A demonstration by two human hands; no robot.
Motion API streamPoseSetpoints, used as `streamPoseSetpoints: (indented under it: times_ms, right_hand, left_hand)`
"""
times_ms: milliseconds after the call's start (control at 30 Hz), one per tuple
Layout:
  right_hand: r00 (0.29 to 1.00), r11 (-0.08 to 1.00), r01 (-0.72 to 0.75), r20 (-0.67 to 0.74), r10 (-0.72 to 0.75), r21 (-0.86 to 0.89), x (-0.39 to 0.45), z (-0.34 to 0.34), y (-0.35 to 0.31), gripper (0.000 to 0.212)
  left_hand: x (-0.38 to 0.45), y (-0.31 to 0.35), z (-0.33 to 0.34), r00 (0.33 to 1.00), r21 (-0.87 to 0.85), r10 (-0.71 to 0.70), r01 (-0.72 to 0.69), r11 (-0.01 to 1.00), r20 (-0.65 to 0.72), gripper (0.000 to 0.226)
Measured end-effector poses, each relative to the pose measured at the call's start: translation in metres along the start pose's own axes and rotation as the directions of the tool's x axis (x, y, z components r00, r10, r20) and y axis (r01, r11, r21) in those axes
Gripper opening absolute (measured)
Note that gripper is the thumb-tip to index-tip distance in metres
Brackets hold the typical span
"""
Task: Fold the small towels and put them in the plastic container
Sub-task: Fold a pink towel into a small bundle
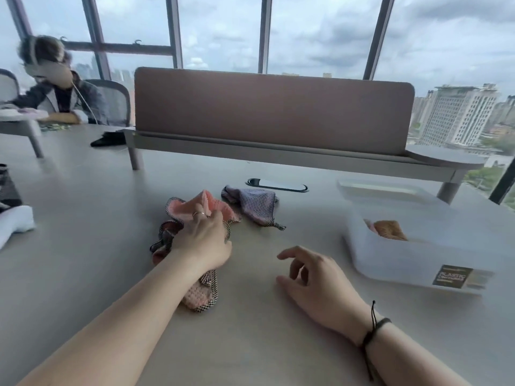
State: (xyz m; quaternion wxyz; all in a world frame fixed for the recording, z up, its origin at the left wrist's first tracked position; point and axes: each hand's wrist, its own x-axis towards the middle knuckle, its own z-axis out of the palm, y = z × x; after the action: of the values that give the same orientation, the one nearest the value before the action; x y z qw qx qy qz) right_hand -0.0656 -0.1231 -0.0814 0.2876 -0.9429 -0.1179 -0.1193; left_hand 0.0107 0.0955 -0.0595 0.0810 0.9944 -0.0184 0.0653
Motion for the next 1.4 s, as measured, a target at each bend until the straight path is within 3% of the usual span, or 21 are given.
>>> streamPoseSetpoints:
  times_ms: [133,233,300,400,433,500,567,667,833,933,967,1033,1100,1133,1200,1267,1300,1333,1400]
  right_hand:
    - [0.999,1.0,-0.003,0.051,0.001,0.029,-0.002,-0.009,0.005,0.039]
    - [0.997,0.997,0.002,0.08,-0.008,0.072,-0.003,-0.01,0.005,0.05]
    - [0.996,0.99,0.0,0.09,-0.013,0.144,-0.004,-0.01,0.002,0.062]
    - [0.999,0.961,-0.024,0.05,0.011,0.276,-0.004,-0.01,0.003,0.079]
    - [0.999,0.95,-0.035,0.024,0.029,0.311,-0.003,-0.011,0.004,0.079]
    - [0.998,0.929,-0.039,-0.026,0.052,0.368,0.0,-0.013,0.007,0.053]
    - [0.997,0.898,-0.024,-0.054,0.053,0.44,0.003,-0.017,0.01,0.021]
    - [0.995,0.825,-0.018,-0.072,0.071,0.565,0.004,-0.026,0.013,0.023]
    - [0.989,0.566,0.012,-0.093,0.114,0.824,0.003,-0.052,0.005,0.015]
    - [0.998,0.392,-0.044,0.055,-0.017,0.919,-0.004,-0.074,0.004,0.029]
    - [0.99,0.333,-0.076,0.11,-0.087,0.94,-0.007,-0.083,0.003,0.03]
    - [0.946,0.18,-0.152,0.196,-0.258,0.972,-0.011,-0.098,0.004,0.021]
    - [0.849,0.007,-0.248,0.22,-0.48,0.969,-0.015,-0.109,0.006,0.004]
    - [0.807,-0.08,-0.291,0.2,-0.555,0.953,-0.017,-0.111,0.006,0.005]
    - [0.779,-0.181,-0.329,0.158,-0.607,0.927,-0.018,-0.11,0.007,0.009]
    - [0.851,-0.132,-0.275,0.177,-0.495,0.952,-0.016,-0.109,0.007,0.008]
    - [0.895,-0.057,-0.244,0.203,-0.396,0.968,-0.014,-0.106,0.01,0.012]
    - [0.938,0.06,-0.219,0.227,-0.263,0.974,-0.01,-0.101,0.014,0.017]
    - [0.978,0.447,-0.207,0.198,0.066,0.87,-0.001,-0.083,0.022,0.021]
  left_hand:
    - [-0.007,0.01,0.002,0.963,-0.282,0.258,-0.27,0.921,-0.081,0.015]
    - [-0.024,0.032,-0.003,0.903,-0.561,0.414,-0.401,0.724,-0.111,0.015]
    - [-0.034,0.043,-0.008,0.863,-0.757,0.496,-0.39,0.524,-0.101,0.018]
    - [-0.041,0.044,-0.018,0.798,-0.939,0.601,-0.242,0.243,-0.05,0.028]
    - [-0.042,0.042,-0.02,0.766,-0.963,0.642,-0.201,0.181,-0.04,0.032]
    - [-0.04,0.038,-0.022,0.709,-0.987,0.704,-0.139,0.085,-0.04,0.04]
    - [-0.033,0.033,-0.018,0.724,-0.994,0.689,-0.091,0.056,-0.027,0.046]
    - [-0.022,0.025,-0.013,0.803,-0.98,0.596,-0.112,0.166,0.009,0.052]
    - [-0.013,0.009,-0.022,0.846,-0.918,0.526,-0.137,0.373,0.088,0.04]
    - [-0.013,0.004,-0.032,0.85,-0.918,0.519,-0.128,0.375,0.093,0.025]
    - [-0.015,0.002,-0.036,0.833,-0.943,0.545,-0.095,0.318,0.099,0.018]
    - [-0.017,-0.004,-0.045,0.767,-0.994,0.635,0.029,0.108,0.091,0.017]
    - [-0.02,-0.011,-0.052,0.645,-0.978,0.764,0.155,-0.139,-0.006,0.02]
    - [-0.023,-0.012,-0.055,0.579,-0.955,0.812,0.196,-0.222,-0.07,0.016]
    - [-0.025,-0.013,-0.056,0.562,-0.937,0.82,0.216,-0.273,-0.11,0.016]
    - [-0.023,-0.013,-0.054,0.575,-0.922,0.811,0.247,-0.298,-0.107,0.027]
    - [-0.021,-0.012,-0.053,0.623,-0.935,0.777,0.214,-0.283,-0.093,0.037]
    - [-0.016,-0.013,-0.051,0.702,-0.961,0.711,0.164,-0.222,-0.044,0.047]
    - [-0.005,-0.016,-0.041,0.804,-0.992,0.586,0.128,-0.013,0.096,0.064]
